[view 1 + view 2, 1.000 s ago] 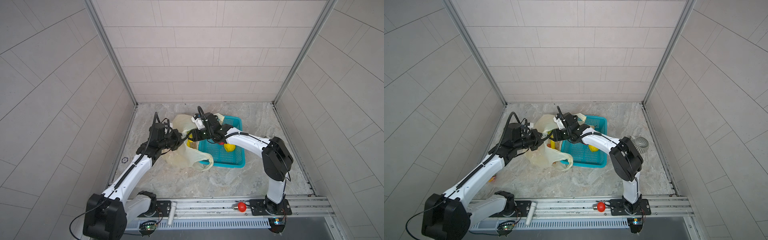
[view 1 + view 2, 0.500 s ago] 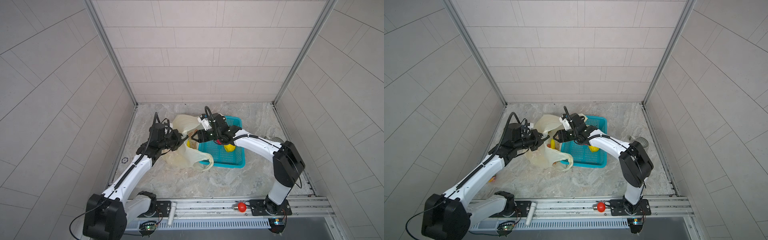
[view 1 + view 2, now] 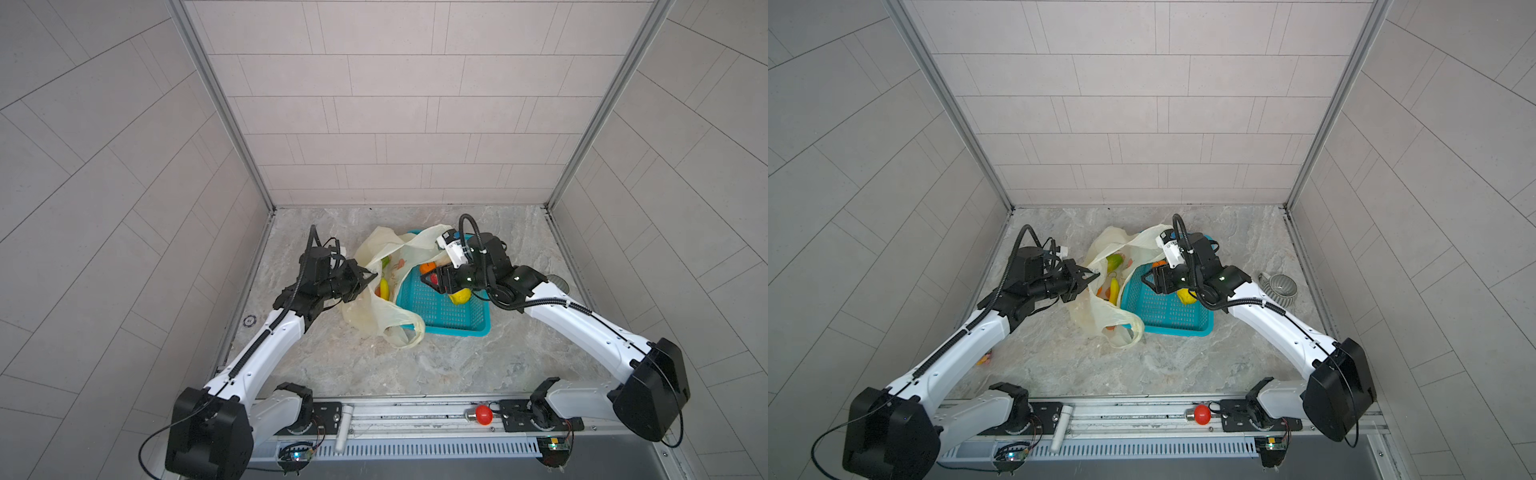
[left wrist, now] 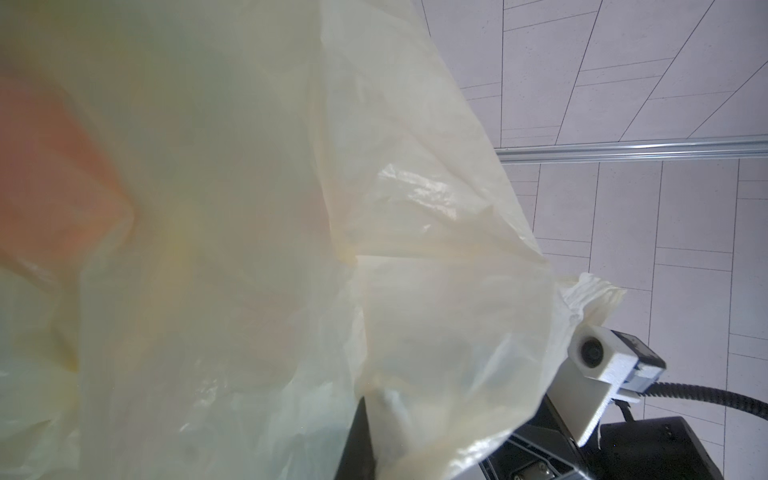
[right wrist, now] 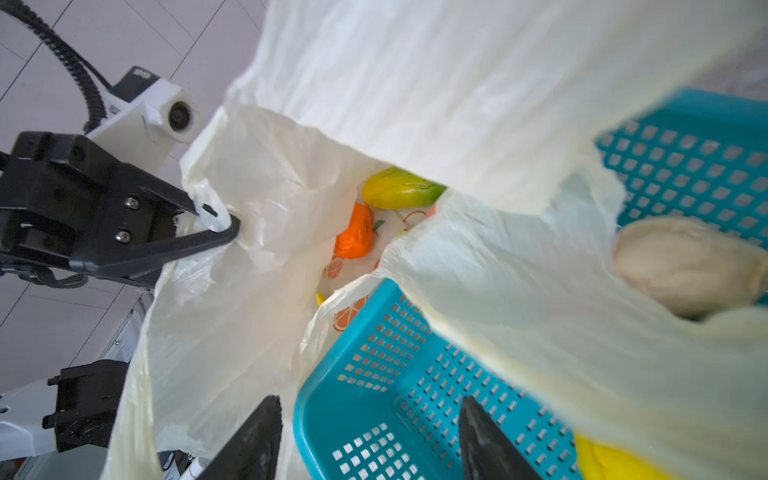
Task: Place the fruits into the plastic bag
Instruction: 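Move the right gripper back over the basket above the yellow round fruit, then grasp the yellow round fruit with the right gripper and lift it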
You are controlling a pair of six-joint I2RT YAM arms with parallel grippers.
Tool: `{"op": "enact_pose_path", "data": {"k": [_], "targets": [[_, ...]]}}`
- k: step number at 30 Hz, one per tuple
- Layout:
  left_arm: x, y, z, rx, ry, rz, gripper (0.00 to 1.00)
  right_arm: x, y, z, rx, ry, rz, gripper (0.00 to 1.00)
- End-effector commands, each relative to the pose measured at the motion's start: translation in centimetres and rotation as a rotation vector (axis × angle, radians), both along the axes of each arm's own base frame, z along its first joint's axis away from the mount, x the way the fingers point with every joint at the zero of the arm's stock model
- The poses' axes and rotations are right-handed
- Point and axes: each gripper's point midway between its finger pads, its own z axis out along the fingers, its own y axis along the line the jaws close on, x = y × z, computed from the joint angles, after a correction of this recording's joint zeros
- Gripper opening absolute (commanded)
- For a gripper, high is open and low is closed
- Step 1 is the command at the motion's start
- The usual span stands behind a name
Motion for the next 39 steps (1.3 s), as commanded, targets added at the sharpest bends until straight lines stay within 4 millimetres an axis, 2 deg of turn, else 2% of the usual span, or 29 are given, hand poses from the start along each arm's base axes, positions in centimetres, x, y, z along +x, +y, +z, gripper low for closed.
{"op": "enact_pose_path", "data": {"k": [1, 5, 8, 10, 13, 19, 27, 32, 39], "targets": [[0.3, -0.1, 0.0, 0.01, -0.018, -0.004, 0.0, -0.7, -0.3, -0.5, 0.006, 0.023, 0.021, 0.65], [0.5, 0.0, 0.0, 0.013, -0.019, 0.003, 0.0, 1.0, -2.8, -2.0, -0.051, 0.038, -0.134, 0.64], [0.6, 0.0, 0.2, 0.014, -0.024, 0.009, 0.0, 2.5, -6.5, -3.4, -0.119, 0.038, -0.329, 0.64], [0.7, 0.0, 0.2, 0.014, -0.024, 0.007, 0.0, 2.8, -8.8, -4.8, -0.165, 0.055, -0.431, 0.64], [0.7, -0.1, 0.3, 0.013, -0.026, 0.006, 0.0, 2.7, -10.5, -6.7, -0.222, 0.092, -0.478, 0.64], [0.8, -0.2, 0.1, 0.011, -0.019, 0.002, 0.0, 2.5, -10.8, -9.8, -0.339, 0.183, -0.453, 0.65], [0.8, -0.2, 0.2, 0.01, -0.02, 0.002, 0.0, 4.0, -10.2, -11.4, -0.422, 0.235, -0.412, 0.66], [0.7, -0.1, 0.2, 0.012, -0.024, 0.006, 0.0, 4.5, -9.5, -13.4, -0.463, 0.297, -0.365, 0.66], [0.7, -0.1, 0.1, 0.011, -0.02, 0.009, 0.0, 3.0, -8.7, -15.4, -0.473, 0.333, -0.324, 0.65]]}}
